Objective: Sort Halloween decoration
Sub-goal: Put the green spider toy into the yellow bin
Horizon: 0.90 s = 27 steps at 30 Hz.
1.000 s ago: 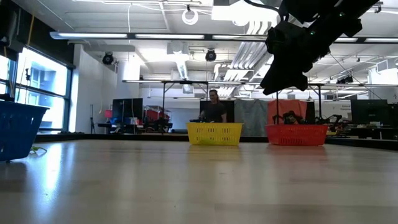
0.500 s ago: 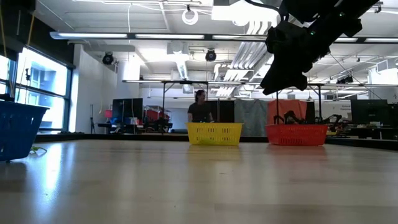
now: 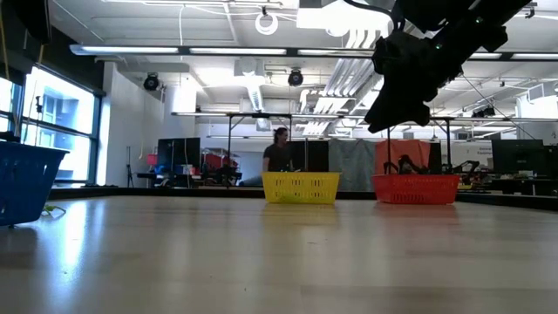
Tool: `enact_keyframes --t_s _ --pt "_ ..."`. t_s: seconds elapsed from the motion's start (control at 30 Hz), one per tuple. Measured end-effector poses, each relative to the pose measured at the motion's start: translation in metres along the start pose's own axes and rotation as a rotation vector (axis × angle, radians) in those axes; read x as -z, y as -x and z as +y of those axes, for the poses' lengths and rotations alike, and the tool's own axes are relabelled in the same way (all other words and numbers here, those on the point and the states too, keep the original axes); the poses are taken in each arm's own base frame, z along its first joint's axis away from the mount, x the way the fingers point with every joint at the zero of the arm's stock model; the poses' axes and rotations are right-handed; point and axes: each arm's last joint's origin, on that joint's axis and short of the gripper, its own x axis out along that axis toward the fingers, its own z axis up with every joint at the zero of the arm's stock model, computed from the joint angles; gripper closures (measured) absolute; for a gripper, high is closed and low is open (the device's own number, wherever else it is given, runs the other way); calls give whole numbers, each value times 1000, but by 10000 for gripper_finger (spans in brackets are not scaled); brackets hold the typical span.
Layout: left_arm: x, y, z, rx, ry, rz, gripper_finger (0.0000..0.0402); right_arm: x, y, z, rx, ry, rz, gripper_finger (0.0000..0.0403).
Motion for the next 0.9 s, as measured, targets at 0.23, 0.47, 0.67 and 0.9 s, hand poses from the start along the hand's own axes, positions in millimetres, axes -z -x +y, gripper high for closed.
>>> enact_keyframes --t_s 0.23,0.47,0.67,0.9 --pt "-11 -22 9 -85 -119 41 321 0 0 0 17 19 -8 277" --pt "-9 -56 16 -134 -169 110 317 0 0 0 17 19 -8 277" --pt "-3 -84 25 -10 -142 142 316 0 0 0 17 19 -8 277" --pt "2 -98 48 58 -42 147 316 0 0 0 16 19 -9 277"
